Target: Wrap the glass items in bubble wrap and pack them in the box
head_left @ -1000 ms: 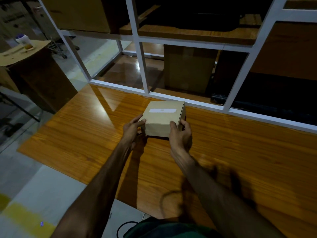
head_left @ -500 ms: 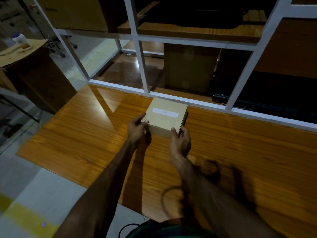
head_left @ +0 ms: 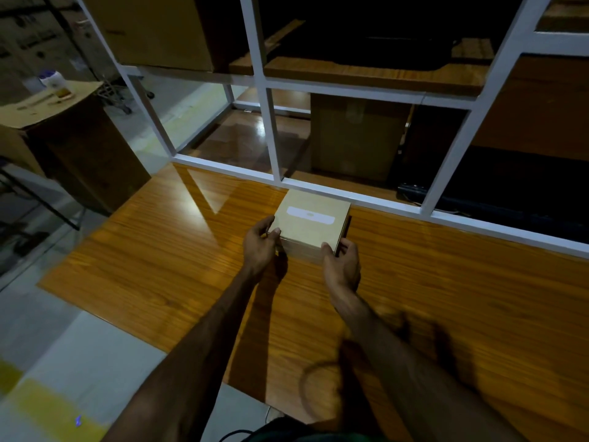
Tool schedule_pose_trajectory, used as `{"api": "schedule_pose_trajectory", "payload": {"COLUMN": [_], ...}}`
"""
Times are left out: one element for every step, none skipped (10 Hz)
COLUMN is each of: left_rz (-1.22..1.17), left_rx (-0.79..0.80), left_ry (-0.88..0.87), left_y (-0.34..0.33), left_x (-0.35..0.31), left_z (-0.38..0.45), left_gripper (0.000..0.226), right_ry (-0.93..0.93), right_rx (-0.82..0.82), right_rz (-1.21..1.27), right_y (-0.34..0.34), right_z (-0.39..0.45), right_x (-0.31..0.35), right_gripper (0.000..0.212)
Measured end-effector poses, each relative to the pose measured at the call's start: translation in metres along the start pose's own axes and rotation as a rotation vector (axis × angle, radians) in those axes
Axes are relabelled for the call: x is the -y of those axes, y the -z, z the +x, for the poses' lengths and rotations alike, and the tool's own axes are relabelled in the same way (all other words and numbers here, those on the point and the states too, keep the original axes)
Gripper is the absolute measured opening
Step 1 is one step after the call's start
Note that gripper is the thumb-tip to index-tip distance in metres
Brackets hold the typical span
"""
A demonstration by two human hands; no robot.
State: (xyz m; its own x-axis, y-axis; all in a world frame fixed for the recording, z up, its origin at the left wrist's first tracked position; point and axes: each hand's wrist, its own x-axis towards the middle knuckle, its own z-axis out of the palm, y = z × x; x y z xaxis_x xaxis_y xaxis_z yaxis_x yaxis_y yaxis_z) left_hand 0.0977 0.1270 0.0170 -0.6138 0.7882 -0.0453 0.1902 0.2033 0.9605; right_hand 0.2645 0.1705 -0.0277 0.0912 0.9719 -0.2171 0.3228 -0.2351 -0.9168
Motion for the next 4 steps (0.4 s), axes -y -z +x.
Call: {"api": "schedule_pose_trajectory", "payload": {"left_rz": [0.059, 0.098, 0.135, 0.208], "left_rx": [-0.004, 0.014, -0.024, -0.052], "left_ry": [-0.022, -0.058, -0.031, -0.097], "left_y": [0.001, 0.003, 0.003, 0.004], "left_x": [-0.008, -0.009, -0.014, -0.005], "left_z": [-0.005, -0.009, -0.023, -0.036], "left_gripper": [0.049, 0.050, 0.058, 0.053], "right_ry": [-0.005, 0.000, 0.018, 0.082], "right_rx": [0.026, 0.046, 0.069, 0.086], "right_rz": [-0.030, -0.039, -0.043, -0.075], "right_y": [0.003, 0.011, 0.028, 0.047], "right_z": [0.002, 0.005, -0.001, -0.002], "right_x": [0.005, 0.008, 0.013, 0.014], "right_gripper": [0.054, 0.053, 0.048, 0.039]}}
